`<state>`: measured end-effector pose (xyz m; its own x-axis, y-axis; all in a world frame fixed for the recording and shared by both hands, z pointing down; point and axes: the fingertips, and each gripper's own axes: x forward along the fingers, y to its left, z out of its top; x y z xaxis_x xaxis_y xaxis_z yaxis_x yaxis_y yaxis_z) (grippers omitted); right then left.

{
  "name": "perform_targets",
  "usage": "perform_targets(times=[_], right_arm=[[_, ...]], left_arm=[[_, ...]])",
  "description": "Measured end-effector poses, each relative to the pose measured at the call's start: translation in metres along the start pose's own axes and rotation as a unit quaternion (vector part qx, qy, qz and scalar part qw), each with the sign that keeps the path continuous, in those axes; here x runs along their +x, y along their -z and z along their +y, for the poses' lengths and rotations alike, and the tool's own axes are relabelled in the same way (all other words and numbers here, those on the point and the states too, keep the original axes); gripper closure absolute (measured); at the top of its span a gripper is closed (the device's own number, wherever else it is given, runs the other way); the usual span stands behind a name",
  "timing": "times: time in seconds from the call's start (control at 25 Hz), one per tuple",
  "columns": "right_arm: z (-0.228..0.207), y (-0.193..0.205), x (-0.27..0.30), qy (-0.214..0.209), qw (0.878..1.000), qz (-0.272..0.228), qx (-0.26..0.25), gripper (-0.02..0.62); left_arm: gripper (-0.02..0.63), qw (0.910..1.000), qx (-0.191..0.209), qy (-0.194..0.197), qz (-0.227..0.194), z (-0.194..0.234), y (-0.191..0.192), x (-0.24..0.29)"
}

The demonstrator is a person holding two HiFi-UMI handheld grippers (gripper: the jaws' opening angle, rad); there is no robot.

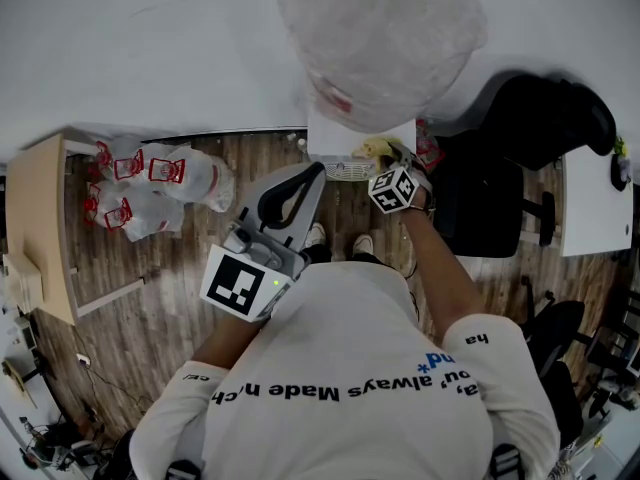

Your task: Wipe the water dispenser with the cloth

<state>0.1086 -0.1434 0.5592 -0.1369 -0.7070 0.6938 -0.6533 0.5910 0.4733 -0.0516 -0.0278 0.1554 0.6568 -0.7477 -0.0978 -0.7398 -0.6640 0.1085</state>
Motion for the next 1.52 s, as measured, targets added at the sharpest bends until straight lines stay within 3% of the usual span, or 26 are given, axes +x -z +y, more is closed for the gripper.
perform_targets(times=[0.88, 1.16, 1.52], right_arm=[[0.014, 0.011, -0.012, -0.027, 1.0, 0.003, 0.011, 0.534], [-0.034, -0.001, -0.019, 0.01, 1.0, -0.015, 0.018, 0.532], [-0.104, 0.007, 0.001, 0.046, 0.999, 0.007, -0.001, 0.531]], left_arm=[[0.588, 1.0, 0.0, 0.003, 0.003, -0.008, 0.002, 0.001], [0.588, 1.0, 0.001, 0.003, 0.004, -0.008, 0.004, 0.001], [0.588, 1.0, 0.002, 0.001, 0.007, -0.004, 0.004, 0.006]])
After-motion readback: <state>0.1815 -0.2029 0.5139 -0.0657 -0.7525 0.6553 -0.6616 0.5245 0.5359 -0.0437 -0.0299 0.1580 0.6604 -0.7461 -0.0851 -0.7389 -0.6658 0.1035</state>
